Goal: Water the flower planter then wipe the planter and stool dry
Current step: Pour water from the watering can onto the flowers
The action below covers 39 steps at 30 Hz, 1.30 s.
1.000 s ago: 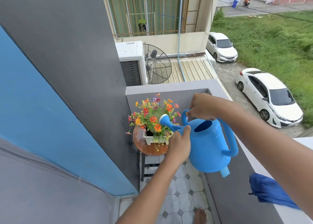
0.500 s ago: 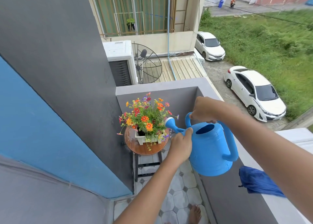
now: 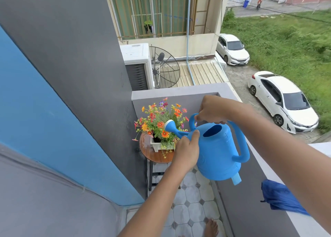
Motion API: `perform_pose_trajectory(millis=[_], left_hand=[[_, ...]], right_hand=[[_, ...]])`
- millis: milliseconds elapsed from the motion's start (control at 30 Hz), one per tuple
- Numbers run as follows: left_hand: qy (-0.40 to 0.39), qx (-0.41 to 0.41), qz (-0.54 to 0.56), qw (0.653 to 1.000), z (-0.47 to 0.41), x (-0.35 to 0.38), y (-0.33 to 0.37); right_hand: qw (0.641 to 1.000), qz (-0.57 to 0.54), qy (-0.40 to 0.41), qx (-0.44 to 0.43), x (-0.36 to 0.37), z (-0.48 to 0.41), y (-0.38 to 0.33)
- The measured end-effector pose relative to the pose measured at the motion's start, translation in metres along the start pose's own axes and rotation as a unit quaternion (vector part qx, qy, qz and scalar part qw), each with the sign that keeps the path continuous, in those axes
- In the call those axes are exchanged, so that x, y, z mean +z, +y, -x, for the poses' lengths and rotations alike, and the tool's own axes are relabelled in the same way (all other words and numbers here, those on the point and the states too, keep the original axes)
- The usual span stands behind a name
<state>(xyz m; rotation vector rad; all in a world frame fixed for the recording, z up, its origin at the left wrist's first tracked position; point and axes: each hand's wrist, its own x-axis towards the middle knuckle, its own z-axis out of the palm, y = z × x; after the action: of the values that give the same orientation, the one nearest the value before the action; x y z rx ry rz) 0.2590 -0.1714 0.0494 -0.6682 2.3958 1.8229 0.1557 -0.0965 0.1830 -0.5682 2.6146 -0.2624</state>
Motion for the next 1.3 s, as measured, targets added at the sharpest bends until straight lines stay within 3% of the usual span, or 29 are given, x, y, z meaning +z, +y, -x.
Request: perform_pose_trajectory(millis=[600,867,1133,1300], left_hand=[[-0.014,-0.01,-0.021,1.0,-0.036,0.026,0.018],[0.011,0.001,-0.037,0.999,-0.067,0.053,0.025],[-0.01,0.063,-0.075,0.995,-0.098,0.092,0.024],[-0.026,0.082,-0.083,0.993,-0.115,0.134,0.024]], right_hand=[[0.999,-0.017,0.046,0.022,-0.001,-0.031,0.049],[0.993,-0.116,0.023,0.019,0.003,-0.042,0.099],[0.929,-0.365,0.052,0.033,0.04,-0.041,0.162],[0.843,-0.515,0.125,0.096,0.068,-0.03,0.189]])
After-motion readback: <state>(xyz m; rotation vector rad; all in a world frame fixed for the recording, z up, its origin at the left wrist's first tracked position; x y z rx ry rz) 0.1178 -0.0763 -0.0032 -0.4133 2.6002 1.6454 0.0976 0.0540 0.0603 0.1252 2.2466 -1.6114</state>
